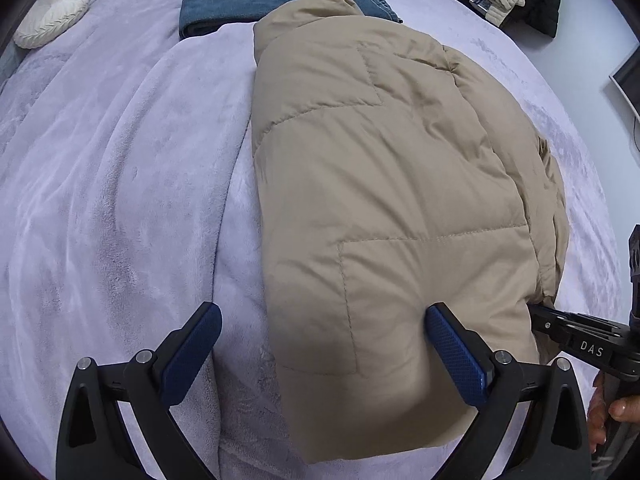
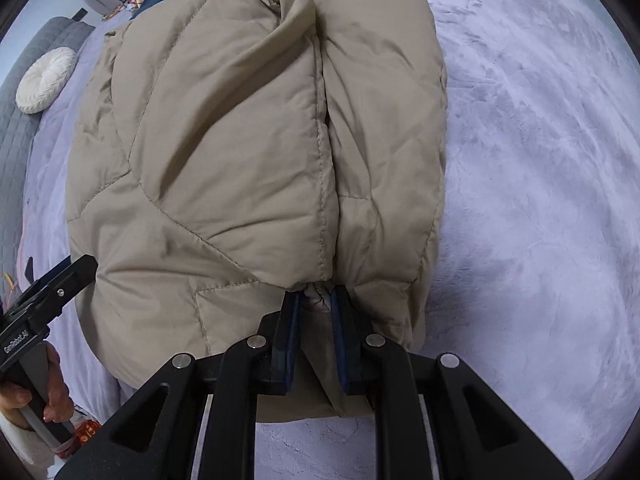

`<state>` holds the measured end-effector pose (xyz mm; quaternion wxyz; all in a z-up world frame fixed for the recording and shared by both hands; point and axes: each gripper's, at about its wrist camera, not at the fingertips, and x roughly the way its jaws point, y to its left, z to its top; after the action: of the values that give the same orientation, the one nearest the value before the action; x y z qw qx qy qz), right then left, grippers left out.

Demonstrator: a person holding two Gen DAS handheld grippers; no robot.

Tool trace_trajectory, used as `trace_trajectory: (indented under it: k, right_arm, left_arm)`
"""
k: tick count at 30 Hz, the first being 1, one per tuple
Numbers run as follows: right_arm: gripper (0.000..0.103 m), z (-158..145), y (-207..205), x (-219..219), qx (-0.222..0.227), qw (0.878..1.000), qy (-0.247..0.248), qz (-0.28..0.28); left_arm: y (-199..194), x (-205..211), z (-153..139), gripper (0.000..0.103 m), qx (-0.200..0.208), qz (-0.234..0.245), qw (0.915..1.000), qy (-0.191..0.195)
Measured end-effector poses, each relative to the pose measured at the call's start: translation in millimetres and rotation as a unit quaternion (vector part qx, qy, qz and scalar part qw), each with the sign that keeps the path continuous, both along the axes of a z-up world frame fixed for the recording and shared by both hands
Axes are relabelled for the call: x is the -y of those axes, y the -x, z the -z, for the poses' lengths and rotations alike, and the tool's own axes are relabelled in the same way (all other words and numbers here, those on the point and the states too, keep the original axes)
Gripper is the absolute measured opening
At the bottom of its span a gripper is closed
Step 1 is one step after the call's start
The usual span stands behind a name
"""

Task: Fold large clothes
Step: 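Press the folded bundle flat and open both tools to release it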

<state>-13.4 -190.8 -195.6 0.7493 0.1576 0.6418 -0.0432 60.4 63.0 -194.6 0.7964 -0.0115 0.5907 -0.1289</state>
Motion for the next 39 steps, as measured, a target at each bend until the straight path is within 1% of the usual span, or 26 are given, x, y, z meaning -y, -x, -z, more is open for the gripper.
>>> trace_trajectory:
  k: [4,8,11,14,16,20,22,24,25,27,28,30,32,34,36,39]
  right_arm:
    - [0.019,-5.7,3.5,-3.0,-0.004,1.0,0.003,0.006]
    - [0.019,-6.7,6.6,-9.3,-0.01,1.0,0.01,0.018]
    - [0.02,-7.4,9.3,-18.6,-0.014,1.0,0.022,0.015]
    - [0.021,-9.0,3.1,-21.2,-0.018,0.999,0.029,0.012]
    - [0.022,-10.7,2.2,-24.3,-0.018,0.999,0.031,0.013]
    - [0.022,-9.9,2.7,-31.5,-0.019,0.999,0.029,0.021]
    - [0.022,-8.4,1.9,-30.1,-0.02,0.999,0.029,0.023]
    - [0.023,-10.3,2.0,-29.3,-0.02,0.999,0.03,0.023]
    - [0.024,-12.2,3.7,-25.9,-0.02,0.999,0.03,0.024]
    - [0.029,-18.2,7.1,-26.3,-0.019,0.999,0.029,0.026]
    - [0.033,-21.8,9.3,-26.3,-0.017,0.999,0.028,0.026]
    - [0.035,-29.3,13.7,-27.2,-0.013,0.999,0.025,0.022]
    - [0.04,-37.8,18.0,-29.0,-0.008,1.0,0.025,0.014]
    - [0.042,-44.9,22.2,-31.0,-0.005,1.0,0.025,0.004]
    - [0.043,-51.2,26.7,-31.3,0.0,1.0,0.018,-0.003]
    - [0.048,-59.3,35.3,-28.4,0.01,1.0,0.003,-0.003]
  left_arm:
    - [8.1,2.0,-8.3,0.103,-0.007,0.006,0.9999,-0.007]
    - [12.6,-0.1,-15.8,0.103,-0.006,-0.003,0.9999,-0.015]
    - [18.8,-2.0,-20.4,0.103,-0.002,-0.009,0.9997,-0.023]
    - [20.7,-2.2,-23.7,0.103,0.004,-0.009,0.9994,-0.032]
    - [19.5,-3.2,-23.7,0.103,0.002,-0.006,0.9995,-0.03]
    - [21.6,-1.8,-27.7,0.103,0.018,-0.01,0.998,-0.059]
    - [22.3,-3.0,-29.3,0.103,0.019,-0.011,0.9984,-0.053]
    - [21.9,-3.7,-29.6,0.103,0.016,-0.013,0.9983,-0.055]
    - [22.4,-3.5,-29.8,0.103,0.014,-0.012,0.9981,-0.059]
    - [23.6,-2.5,-31.2,0.103,0.015,-0.01,0.9978,-0.065]
    - [23.9,-2.1,-31.7,0.103,0.015,-0.009,0.9978,-0.064]
    - [28.4,-2.0,-34.7,0.103,0.015,-0.006,0.9983,-0.057]
    - [33.6,-0.6,-39.3,0.103,0.017,-0.006,0.9983,-0.055]
    - [39.2,0.5,-45.0,0.103,0.021,-0.007,0.9982,-0.055]
    - [46.8,1.9,-51.4,0.103,0.027,-0.009,0.9976,-0.063]
    - [59.6,3.9,-59.7,0.103,0.023,-0.017,0.9977,-0.062]
